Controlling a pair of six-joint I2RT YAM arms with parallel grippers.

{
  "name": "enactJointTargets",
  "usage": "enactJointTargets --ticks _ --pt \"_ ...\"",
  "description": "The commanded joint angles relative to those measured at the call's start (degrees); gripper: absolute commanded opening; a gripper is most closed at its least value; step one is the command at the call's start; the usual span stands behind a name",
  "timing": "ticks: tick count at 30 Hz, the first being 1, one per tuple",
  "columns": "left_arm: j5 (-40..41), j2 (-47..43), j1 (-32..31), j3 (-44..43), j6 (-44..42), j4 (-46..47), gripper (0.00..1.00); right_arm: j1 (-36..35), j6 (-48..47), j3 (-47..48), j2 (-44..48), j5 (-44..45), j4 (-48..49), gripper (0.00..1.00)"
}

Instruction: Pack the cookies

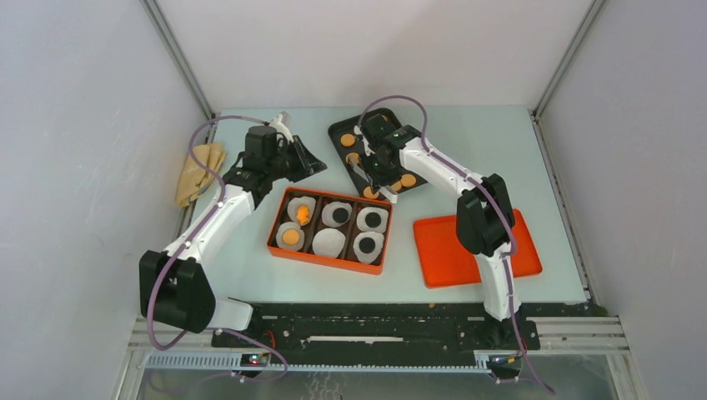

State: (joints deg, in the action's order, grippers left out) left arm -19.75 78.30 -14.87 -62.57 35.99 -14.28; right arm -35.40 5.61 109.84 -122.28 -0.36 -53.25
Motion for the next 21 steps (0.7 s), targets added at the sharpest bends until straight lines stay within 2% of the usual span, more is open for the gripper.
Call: enactJointTargets --ticks 1,14,17,21 --pt "-0.8 -1.8 0.2 0.3 0.0 1.7 0.18 -0.8 -1.5 5.6 -0.4 2.5 -0.7 0.49" --pt "-1.9 -1.4 0.2 1.3 0.1 2.9 0.18 -4.5 -1.9 15.8 -7.8 9.1 -6.2 0.49" --pt "-2.1 -1.4 0.2 1.5 0.0 3.0 0.18 -4.8 -1.5 16.9 -8.9 9.3 -7.1 0.54" --pt "-2.1 -1.6 0.2 1.7 -0.1 3.0 0.18 -4.9 -1.1 18.3 -10.0 9.6 -7.6 0.54"
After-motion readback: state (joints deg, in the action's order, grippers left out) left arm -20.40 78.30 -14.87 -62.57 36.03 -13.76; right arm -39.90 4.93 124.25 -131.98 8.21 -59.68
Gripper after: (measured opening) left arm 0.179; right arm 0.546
